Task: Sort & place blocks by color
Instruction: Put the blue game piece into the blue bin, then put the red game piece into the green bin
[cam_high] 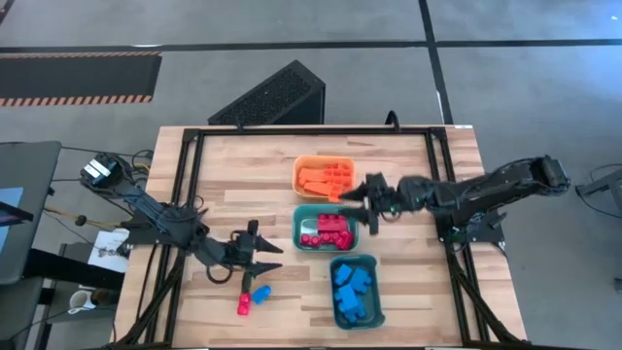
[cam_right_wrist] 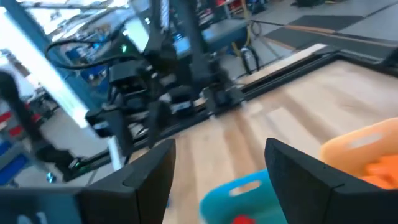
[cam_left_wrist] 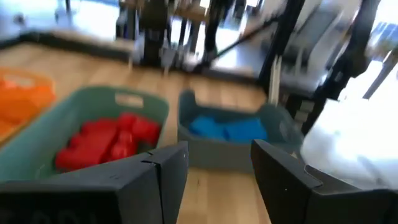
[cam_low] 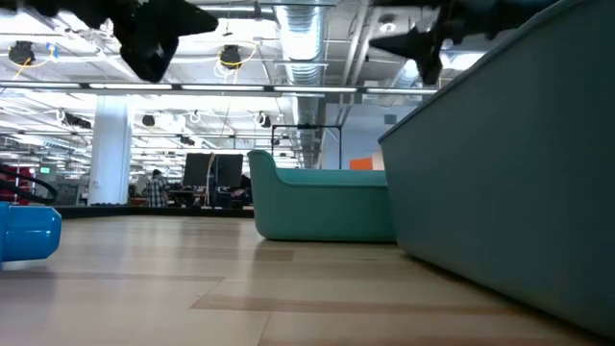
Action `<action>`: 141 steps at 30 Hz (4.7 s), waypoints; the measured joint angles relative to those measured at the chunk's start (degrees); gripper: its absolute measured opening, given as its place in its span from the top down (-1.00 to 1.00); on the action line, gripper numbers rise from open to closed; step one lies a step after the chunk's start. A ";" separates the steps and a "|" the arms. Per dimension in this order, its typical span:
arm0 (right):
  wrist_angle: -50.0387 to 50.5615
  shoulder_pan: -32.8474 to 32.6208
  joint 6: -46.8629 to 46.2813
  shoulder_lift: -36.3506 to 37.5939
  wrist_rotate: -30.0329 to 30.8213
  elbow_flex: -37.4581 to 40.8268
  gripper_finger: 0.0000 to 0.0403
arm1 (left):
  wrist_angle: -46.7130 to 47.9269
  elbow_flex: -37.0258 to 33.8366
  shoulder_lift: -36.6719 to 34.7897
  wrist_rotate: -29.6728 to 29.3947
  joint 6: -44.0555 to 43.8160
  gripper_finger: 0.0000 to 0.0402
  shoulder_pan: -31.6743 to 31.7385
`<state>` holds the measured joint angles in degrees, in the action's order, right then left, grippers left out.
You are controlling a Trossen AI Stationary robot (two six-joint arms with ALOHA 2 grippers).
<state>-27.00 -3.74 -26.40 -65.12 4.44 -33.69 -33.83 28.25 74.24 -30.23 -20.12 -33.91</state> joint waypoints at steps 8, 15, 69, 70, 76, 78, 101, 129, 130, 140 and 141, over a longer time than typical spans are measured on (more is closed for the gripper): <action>-0.08 -13.03 2.99 0.00 11.93 0.00 -0.32 | 38.44 15.15 0.00 -0.67 -16.29 0.18 -6.04; -0.17 -18.41 5.06 0.00 17.01 0.00 -0.31 | 41.07 14.51 0.00 -4.58 -33.17 0.18 -11.34; -0.29 -23.98 5.43 -2.82 21.62 0.07 -0.31 | 73.84 36.86 32.97 20.77 -40.09 0.31 -4.33; -0.50 -23.98 5.42 -2.82 21.61 0.07 -0.31 | 73.52 36.76 32.51 20.96 -39.01 0.47 -4.10; -7.34 -25.05 4.10 -2.82 21.56 0.07 -0.31 | 69.98 37.03 26.60 8.49 -30.27 0.51 -3.32; -10.45 -26.13 5.79 -2.82 21.41 0.07 -0.31 | 63.35 37.03 24.62 4.65 -23.19 0.51 -3.24; -20.19 -29.63 14.48 -2.80 21.16 0.02 -0.31 | -10.98 39.67 44.95 28.94 -0.18 0.51 10.64; -20.22 -29.64 12.77 -2.80 21.16 0.02 -0.31 | 31.84 42.82 29.86 14.23 2.05 -0.60 7.08; -20.22 -29.64 12.77 -2.80 21.16 0.02 -0.31 | 35.05 42.83 28.39 12.73 1.46 -0.59 5.87; -20.31 -29.60 12.79 -2.80 21.29 0.02 -0.31 | 60.95 42.78 24.80 -1.63 -22.88 -0.57 -9.77; -20.28 -29.60 12.79 -2.80 21.38 0.02 -0.31 | 62.16 42.78 25.00 -1.64 -26.95 -0.57 -11.00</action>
<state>-47.29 -33.34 -13.61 -67.92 25.82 -33.67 28.33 71.02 99.24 -31.87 -47.07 -44.91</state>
